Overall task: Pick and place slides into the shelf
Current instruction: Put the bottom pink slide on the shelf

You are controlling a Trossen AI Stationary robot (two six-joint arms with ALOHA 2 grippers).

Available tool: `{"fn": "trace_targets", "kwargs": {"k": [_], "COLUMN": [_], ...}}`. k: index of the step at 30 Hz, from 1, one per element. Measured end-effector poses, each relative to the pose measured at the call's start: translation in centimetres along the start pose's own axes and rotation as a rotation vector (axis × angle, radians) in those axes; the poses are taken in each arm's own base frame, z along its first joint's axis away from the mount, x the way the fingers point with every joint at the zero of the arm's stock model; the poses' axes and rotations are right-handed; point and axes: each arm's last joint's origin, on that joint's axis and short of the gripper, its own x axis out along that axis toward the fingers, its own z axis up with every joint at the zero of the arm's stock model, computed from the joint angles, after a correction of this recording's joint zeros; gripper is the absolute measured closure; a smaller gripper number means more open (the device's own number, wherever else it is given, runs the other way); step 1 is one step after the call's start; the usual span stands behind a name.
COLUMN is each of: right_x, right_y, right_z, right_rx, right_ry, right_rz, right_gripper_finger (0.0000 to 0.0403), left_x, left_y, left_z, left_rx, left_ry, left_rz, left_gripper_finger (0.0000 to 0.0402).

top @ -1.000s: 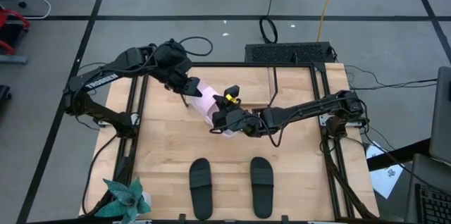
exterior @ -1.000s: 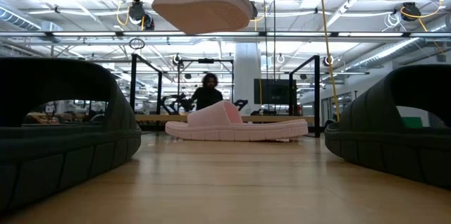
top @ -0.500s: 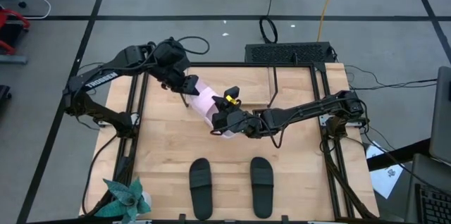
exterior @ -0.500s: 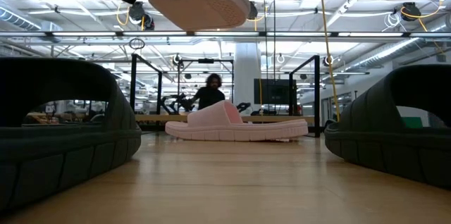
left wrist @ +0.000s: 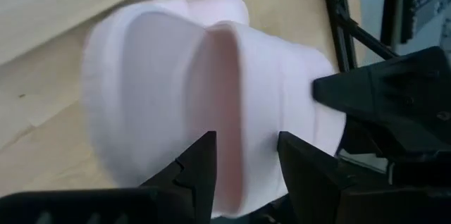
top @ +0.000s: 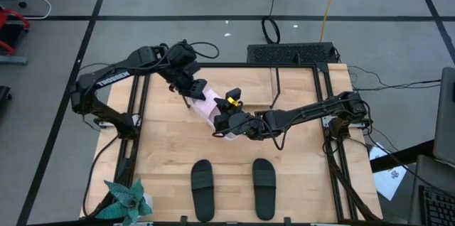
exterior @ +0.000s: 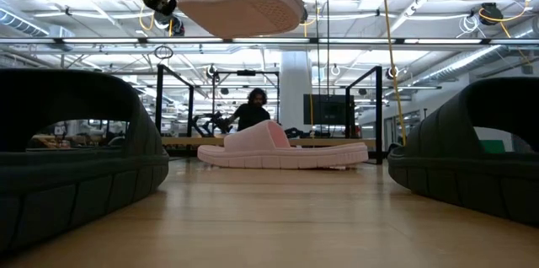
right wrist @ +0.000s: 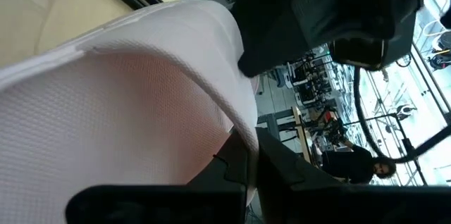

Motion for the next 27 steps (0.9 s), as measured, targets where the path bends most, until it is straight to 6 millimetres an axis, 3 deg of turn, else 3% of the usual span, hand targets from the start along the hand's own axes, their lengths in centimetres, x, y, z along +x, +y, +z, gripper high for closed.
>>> {"fn": "trace_targets", "kwargs": {"k": [5, 13, 21, 27], "right_x": [0.00, 0.00, 0.00, 0.00], "right_y": [-0.01, 0.00, -0.06, -0.07], "right_z": [0.01, 0.01, 0.02, 0.04], "right_rx": [0.004, 0.005, 0.010, 0.018], "right_ry": [-0.002, -0.003, 0.004, 0.001], "right_rz": [-0.001, 0.001, -0.011, -0.010], "right_gripper_finger": [0.0403, 0.0403, 0.0403, 0.0403], "left_x": [0.13, 0.11, 0.09, 0.08], "left_y": [-0.06, -0.17, -0.48, -0.57], "left_z": [0.04, 0.04, 0.24, 0.20], "left_rx": [0.009, 0.046, 0.055, 0.089], "left_ry": [0.020, 0.029, 0.020, 0.031], "left_rz": [-0.018, -0.040, -0.079, -0.097], "left_gripper_finger": [0.0271, 0.0390, 0.0375, 0.0396]}}
